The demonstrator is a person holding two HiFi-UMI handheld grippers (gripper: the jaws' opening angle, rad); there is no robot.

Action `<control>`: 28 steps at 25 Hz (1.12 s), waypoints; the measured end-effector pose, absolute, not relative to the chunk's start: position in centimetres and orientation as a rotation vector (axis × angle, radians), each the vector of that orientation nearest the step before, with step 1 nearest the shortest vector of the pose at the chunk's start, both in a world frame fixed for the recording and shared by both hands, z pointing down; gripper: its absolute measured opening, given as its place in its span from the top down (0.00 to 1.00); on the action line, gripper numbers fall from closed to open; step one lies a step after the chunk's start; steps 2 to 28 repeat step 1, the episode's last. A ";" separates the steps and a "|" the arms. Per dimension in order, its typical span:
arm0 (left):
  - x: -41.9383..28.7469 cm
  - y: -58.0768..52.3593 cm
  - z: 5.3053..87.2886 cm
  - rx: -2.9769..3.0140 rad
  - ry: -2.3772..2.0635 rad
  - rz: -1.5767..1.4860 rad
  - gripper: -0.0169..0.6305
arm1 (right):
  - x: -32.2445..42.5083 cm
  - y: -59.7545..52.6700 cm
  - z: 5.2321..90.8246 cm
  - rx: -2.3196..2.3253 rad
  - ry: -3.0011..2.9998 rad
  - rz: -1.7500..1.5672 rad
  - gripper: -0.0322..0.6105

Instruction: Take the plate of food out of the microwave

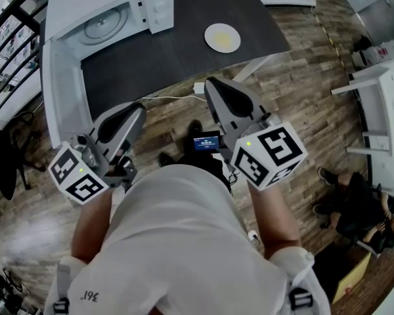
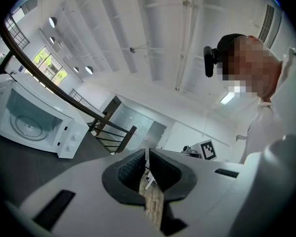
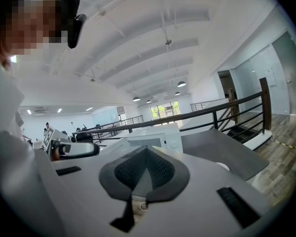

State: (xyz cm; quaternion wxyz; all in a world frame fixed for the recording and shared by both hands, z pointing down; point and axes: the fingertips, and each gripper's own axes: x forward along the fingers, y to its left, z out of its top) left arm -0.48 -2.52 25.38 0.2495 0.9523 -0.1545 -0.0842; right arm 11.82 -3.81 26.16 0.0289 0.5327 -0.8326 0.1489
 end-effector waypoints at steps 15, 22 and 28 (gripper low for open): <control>-0.6 -2.5 25.4 2.592 -0.423 -0.229 0.93 | 11.7 -3.8 26.2 1.642 -2.569 0.459 0.95; -0.6 -2.5 25.4 2.592 -0.423 -0.229 0.93 | 11.7 -3.8 26.2 1.642 -2.569 0.459 0.95; -0.6 -2.5 25.4 2.592 -0.423 -0.229 0.93 | 11.7 -3.8 26.2 1.642 -2.569 0.459 0.95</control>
